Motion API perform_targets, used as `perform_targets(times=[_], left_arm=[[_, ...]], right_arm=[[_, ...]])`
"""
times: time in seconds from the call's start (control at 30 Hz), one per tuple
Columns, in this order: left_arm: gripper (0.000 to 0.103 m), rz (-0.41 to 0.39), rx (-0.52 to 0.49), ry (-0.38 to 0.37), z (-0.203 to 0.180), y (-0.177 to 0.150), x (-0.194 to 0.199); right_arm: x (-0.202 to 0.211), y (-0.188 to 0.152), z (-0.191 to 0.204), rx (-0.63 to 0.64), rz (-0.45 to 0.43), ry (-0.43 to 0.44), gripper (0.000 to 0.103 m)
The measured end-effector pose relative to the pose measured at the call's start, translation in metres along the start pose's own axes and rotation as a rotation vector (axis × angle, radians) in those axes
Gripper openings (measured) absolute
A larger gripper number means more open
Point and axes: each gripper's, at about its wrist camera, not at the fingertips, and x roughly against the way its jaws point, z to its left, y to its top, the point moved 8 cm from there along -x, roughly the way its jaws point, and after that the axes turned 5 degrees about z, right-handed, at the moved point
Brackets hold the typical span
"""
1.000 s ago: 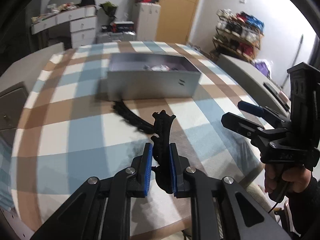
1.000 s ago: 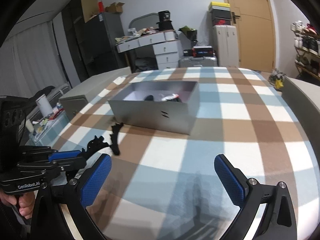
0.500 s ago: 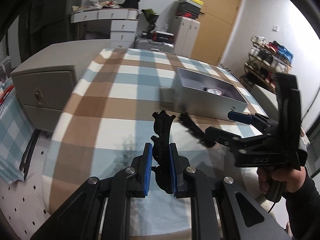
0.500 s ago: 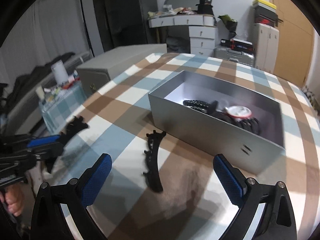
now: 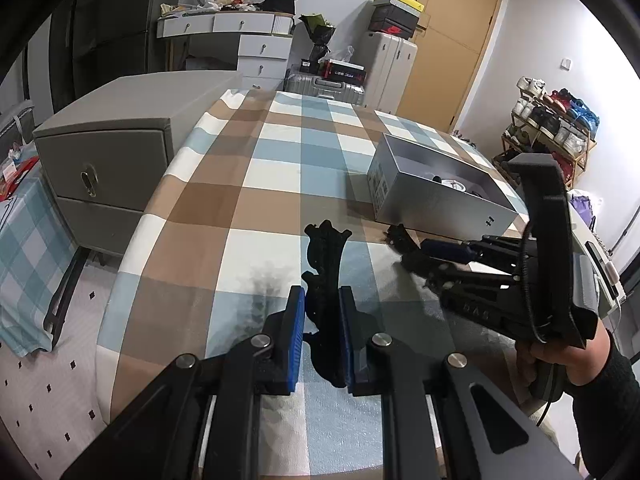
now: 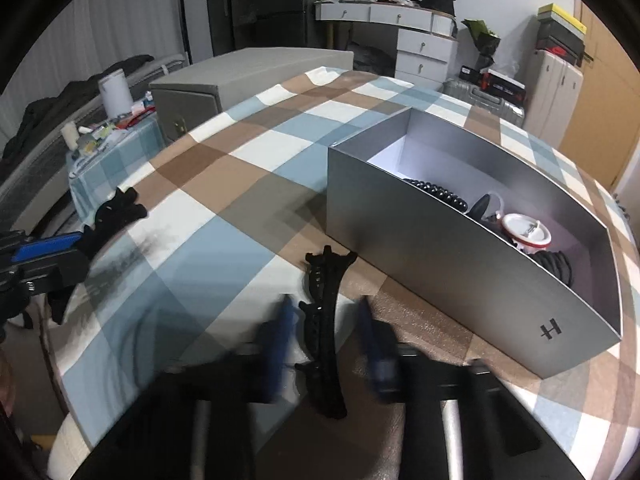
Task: Organize jewelry
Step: 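Grasp a black claw clip with the left tool while the right tool grasps another, then carry both claw clips into the grey box and open both tools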
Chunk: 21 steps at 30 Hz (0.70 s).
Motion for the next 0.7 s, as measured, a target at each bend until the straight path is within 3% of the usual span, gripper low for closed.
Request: perform_targets(times=[0.4,0.7], left_arm=[[0.011,0.002,-0.025,-0.011,-0.017,0.010,0.005],[0.011,-0.026,-0.073,-0.036,-0.046,0.032,0.004]], right_arm=[[0.043,-0.013,-0.015,-0.089,-0.103,0.079,0.017],[0.081,-0.025,-0.040,-0.186,-0.192,0.090,0.017]])
